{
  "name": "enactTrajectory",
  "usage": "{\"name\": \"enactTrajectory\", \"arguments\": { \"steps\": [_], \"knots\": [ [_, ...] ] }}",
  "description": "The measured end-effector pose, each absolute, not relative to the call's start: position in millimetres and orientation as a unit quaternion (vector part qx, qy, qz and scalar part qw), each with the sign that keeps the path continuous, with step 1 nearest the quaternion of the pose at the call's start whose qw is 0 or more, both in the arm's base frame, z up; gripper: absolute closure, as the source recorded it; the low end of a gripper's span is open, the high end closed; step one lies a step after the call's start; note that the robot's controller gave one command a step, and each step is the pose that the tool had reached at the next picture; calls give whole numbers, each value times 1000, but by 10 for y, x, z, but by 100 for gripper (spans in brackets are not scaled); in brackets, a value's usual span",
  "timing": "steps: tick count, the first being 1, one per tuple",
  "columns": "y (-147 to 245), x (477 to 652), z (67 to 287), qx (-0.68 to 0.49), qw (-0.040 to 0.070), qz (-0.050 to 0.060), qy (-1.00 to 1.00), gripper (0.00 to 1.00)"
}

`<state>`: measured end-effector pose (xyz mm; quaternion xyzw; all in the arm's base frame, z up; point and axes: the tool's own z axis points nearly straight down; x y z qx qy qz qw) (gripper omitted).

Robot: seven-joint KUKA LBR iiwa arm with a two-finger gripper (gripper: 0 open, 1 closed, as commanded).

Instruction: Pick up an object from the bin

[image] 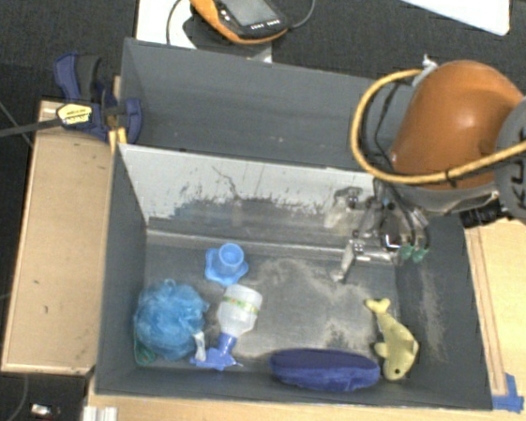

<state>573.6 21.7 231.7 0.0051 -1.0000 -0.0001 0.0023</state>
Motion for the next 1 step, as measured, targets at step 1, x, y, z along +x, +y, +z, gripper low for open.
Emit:
{"name": "enactTrajectory", "arguments": {
  "steps": [1],
  "knots": [
    [216, 5748, 2366, 5, -2, 0, -1000, 0]
  ]
}}
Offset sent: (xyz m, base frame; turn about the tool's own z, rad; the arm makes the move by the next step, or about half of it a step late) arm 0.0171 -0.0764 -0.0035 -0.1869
